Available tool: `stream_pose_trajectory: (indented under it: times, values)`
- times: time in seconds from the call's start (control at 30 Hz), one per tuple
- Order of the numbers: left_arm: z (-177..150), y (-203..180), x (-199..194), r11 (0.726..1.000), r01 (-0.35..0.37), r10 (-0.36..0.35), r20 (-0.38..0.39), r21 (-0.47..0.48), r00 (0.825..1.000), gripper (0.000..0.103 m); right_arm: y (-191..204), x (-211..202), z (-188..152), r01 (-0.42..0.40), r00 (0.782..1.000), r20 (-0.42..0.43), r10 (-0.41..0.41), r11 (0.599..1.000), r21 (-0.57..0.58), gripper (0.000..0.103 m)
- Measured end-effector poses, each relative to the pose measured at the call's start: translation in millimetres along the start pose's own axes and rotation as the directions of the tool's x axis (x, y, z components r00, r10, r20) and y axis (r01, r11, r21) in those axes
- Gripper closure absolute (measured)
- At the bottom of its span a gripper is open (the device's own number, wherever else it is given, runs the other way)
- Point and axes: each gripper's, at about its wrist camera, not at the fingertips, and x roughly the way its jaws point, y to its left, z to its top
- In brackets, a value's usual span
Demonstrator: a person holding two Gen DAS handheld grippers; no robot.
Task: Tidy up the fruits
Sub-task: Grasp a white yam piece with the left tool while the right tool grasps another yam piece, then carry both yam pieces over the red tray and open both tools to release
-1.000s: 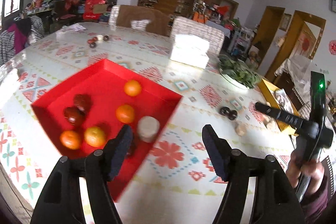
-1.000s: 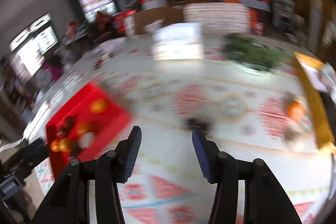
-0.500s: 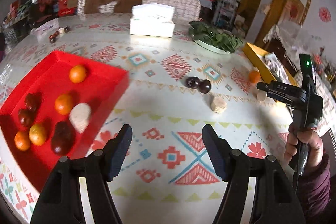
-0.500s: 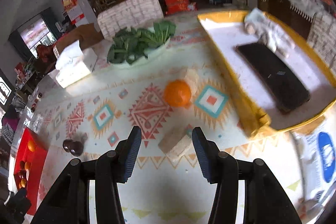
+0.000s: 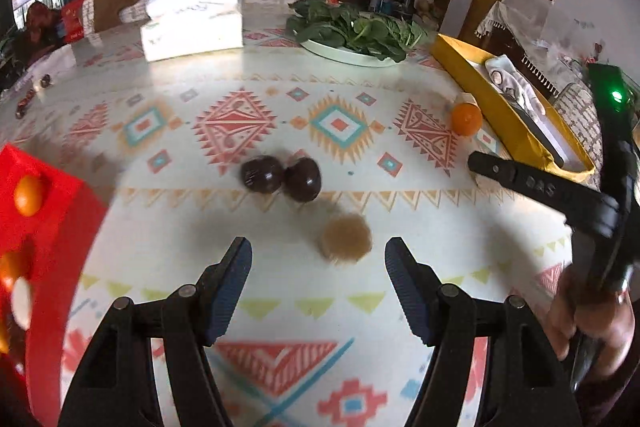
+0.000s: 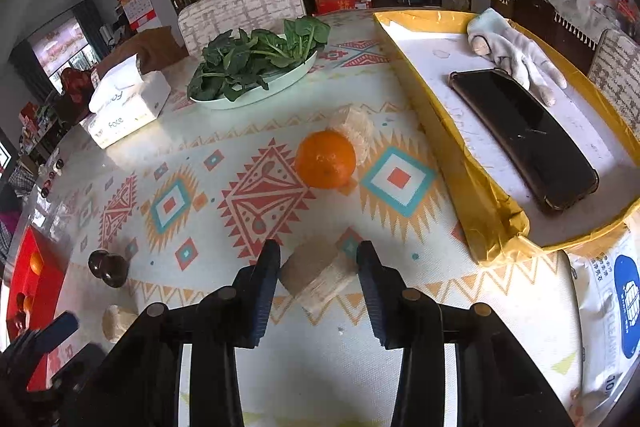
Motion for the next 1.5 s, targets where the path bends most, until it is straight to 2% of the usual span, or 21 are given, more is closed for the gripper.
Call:
stream_pose_trajectory:
  times: [0.17,0.23,0.27,0.3,0.47,0.67,0.83,1.0,1.13,1.23,1.5]
  values:
    - [1.3,-9.2,13.9,0.999,-0.015,0.015,0.000,0.045,1.000,0.035,0.0,-1.3,-0.4,0.004,1.000,0.004,-0.004,1.000,-0.010,0.060]
    - [-1.9,-14.7,13.7,0.995,-0.050,0.049,0.017,0.085,0.999,0.051,-0.1,-1.4,-0.5,0.003,1.000,0.004,-0.003,1.000,-0.010,0.060]
    - [-2.0,-16.5,13.2,0.993,-0.062,0.061,0.023,0.096,0.998,0.073,-0.3,-1.6,-0.7,0.003,1.000,0.004,-0.003,1.000,-0.011,0.060]
    - [-2.0,-16.9,12.9,0.992,-0.075,0.073,0.026,0.102,0.997,0.073,0.0,-1.6,-0.5,0.004,1.000,0.005,-0.004,1.000,-0.011,0.060]
    - [-1.5,1.2,4.6,1.000,-0.017,0.017,0.035,0.017,0.999,0.073,-0.4,-2.1,-0.6,0.001,1.000,0.010,0.000,1.000,-0.008,0.060]
    - [-12.8,38.5,-43.3,0.993,0.022,-0.008,0.124,-0.112,0.992,0.073,-1.8,-4.4,-2.0,-0.060,0.998,0.018,0.060,0.998,0.010,0.060]
    - [-30.4,90.6,-92.3,0.973,0.015,0.030,0.192,-0.229,0.981,0.073,2.8,-11.4,-4.6,-0.100,0.994,0.047,0.100,0.995,0.004,0.060]
    - [-51.8,145.0,-133.8,0.943,-0.049,0.135,0.245,-0.328,0.960,0.073,17.8,-22.4,-9.9,-0.166,0.983,0.075,0.167,0.986,-0.017,0.060]
    - [-68.5,185.7,-149.7,0.907,-0.072,0.187,0.244,-0.415,0.952,0.073,50.1,-32.2,-16.3,-0.288,0.956,0.045,0.290,0.956,-0.046,0.060]
    - [-77.9,203.4,-151.8,0.890,-0.078,0.203,0.238,-0.448,0.950,0.073,82.3,-42.3,-24.0,-0.353,0.934,0.019,0.356,0.931,-0.092,0.060]
    - [-95.9,232.6,-145.1,0.863,-0.110,0.229,0.188,-0.494,0.955,0.073,188.6,-50.1,-41.2,-0.467,0.884,-0.087,0.460,0.856,-0.220,0.060]
